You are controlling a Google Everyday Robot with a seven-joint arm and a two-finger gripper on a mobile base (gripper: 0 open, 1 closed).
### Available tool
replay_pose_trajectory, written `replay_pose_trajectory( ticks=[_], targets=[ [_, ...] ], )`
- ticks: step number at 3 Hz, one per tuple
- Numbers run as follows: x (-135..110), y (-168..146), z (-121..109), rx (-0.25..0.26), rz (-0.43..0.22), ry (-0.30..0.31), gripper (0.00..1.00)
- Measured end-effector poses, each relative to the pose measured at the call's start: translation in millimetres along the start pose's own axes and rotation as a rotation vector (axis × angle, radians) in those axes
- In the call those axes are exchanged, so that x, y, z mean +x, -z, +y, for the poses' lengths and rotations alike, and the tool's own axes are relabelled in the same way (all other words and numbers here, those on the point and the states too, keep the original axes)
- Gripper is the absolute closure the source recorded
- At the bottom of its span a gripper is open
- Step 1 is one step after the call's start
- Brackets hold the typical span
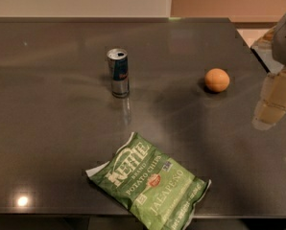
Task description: Move orange near redbull can
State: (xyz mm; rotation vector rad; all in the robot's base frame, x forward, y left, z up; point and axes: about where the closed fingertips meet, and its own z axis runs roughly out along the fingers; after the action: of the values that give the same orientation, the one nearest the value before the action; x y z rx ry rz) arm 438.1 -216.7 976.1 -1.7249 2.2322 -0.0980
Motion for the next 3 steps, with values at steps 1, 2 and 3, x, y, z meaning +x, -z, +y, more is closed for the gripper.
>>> replay_pose_trajectory(
  ticks=[1,2,3],
  targets=[
    [-0.3,0.2,-0.6,0.002,-0.001,0.0,0.0],
    [-5.9,-5.1,-14.6,0.036,-0.037,-0.001,0.0],
    [-11.5,-20.9,-38.1,0.058,-0.076,-0.012,0.0]
  ],
)
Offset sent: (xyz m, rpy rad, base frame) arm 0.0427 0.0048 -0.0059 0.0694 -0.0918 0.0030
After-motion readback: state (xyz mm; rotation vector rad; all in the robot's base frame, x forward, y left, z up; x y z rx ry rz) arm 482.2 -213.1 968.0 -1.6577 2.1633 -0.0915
